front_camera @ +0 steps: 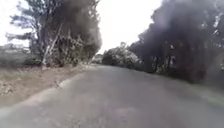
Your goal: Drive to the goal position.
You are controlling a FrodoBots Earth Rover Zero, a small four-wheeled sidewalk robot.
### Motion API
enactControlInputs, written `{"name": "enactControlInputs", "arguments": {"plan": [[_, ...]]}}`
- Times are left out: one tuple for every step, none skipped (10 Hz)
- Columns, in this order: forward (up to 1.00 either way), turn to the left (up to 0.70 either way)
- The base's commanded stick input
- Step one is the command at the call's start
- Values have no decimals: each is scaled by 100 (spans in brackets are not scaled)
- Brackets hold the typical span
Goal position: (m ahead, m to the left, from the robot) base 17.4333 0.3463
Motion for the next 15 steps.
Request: {"name": "enactControlInputs", "arguments": {"plan": [[70, 0], [70, 0], [70, 0], [70, 0], [70, 0], [70, 0], [70, 0], [70, 0], [70, 0], [70, 0], [70, 0], [70, 0], [70, 0], [70, 0], [70, 0]]}}
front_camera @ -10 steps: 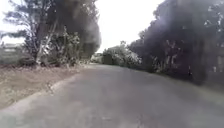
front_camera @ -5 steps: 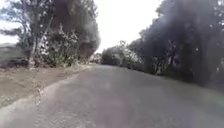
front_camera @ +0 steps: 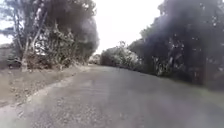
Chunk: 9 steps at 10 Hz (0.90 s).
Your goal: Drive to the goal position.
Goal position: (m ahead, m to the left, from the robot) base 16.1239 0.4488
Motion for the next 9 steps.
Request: {"name": "enactControlInputs", "arguments": {"plan": [[70, 0], [70, 0], [70, 0], [70, 0], [70, 0], [70, 0], [70, 0], [70, 0], [70, 1]]}}
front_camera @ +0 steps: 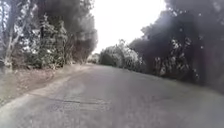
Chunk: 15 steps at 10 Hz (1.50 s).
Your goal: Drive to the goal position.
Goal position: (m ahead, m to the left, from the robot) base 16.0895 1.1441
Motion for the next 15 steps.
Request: {"name": "enactControlInputs", "arguments": {"plan": [[70, 3], [70, 5], [70, 4], [70, 2], [70, 2], [70, 2], [70, 2], [70, 2], [70, 2], [70, 2], [70, 2], [70, 2], [70, 2], [70, 2], [70, 2]]}}
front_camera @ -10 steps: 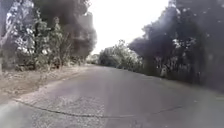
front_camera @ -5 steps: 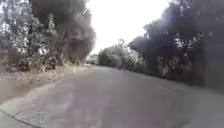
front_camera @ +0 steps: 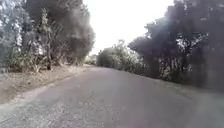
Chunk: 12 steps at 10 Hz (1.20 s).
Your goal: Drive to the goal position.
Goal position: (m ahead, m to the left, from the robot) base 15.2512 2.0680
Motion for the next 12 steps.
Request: {"name": "enactControlInputs", "arguments": {"plan": [[70, 2], [70, 2], [70, 2], [70, 2], [70, 3], [70, 3], [70, 4], [70, 4], [70, 4], [70, 4], [70, 4], [70, 4]]}}
